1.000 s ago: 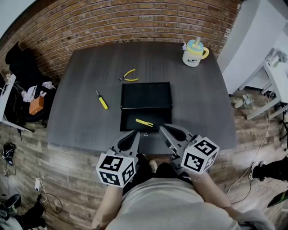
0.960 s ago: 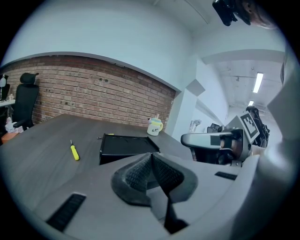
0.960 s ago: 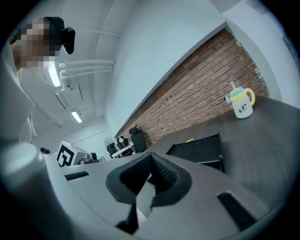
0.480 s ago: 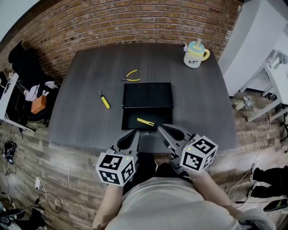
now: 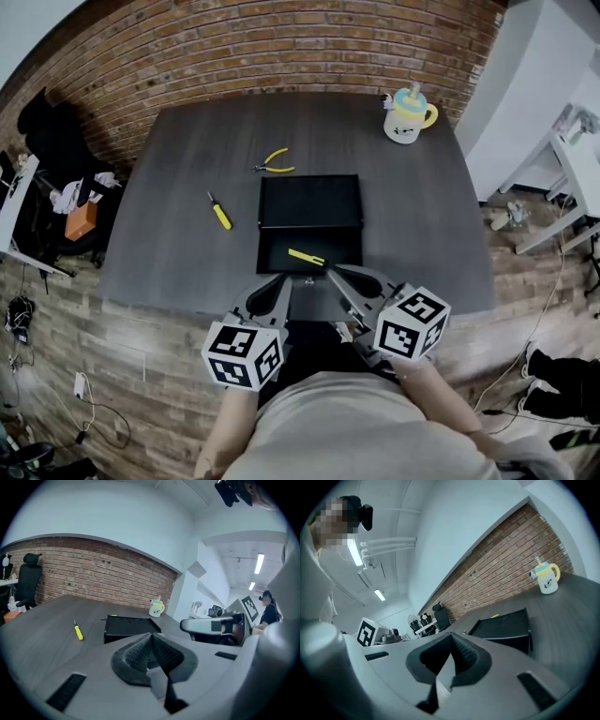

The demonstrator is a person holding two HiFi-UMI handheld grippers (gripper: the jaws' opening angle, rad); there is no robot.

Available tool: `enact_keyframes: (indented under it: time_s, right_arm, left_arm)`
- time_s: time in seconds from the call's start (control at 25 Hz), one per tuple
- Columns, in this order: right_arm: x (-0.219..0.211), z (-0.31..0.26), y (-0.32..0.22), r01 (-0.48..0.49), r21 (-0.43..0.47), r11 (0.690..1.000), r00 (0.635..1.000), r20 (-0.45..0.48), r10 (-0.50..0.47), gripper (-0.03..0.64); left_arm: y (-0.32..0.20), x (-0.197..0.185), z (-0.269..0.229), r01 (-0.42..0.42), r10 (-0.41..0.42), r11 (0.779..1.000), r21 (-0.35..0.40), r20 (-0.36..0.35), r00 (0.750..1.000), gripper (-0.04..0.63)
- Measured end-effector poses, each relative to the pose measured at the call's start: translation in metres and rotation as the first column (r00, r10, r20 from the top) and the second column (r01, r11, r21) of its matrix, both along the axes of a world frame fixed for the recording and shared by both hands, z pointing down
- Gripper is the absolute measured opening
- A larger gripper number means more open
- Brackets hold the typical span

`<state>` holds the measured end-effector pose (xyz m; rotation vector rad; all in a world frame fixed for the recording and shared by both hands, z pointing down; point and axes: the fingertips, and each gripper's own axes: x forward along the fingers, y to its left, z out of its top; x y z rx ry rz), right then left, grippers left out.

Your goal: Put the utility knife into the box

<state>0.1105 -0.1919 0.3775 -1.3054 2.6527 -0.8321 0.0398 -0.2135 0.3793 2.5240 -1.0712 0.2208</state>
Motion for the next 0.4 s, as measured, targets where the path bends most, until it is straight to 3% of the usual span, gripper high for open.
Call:
enact_keyframes:
  time_s: [0.4]
  right_arm:
    - [0.0053,0.0007,-0.0061,-0.013,-0.006,1.000,1.000,0.006,0.013,0.006]
  left_arm:
    - [-0.0050,0.0053,0.0008,-0.020,0.020,1.000,-0.002,-0.004,1.000,0.028]
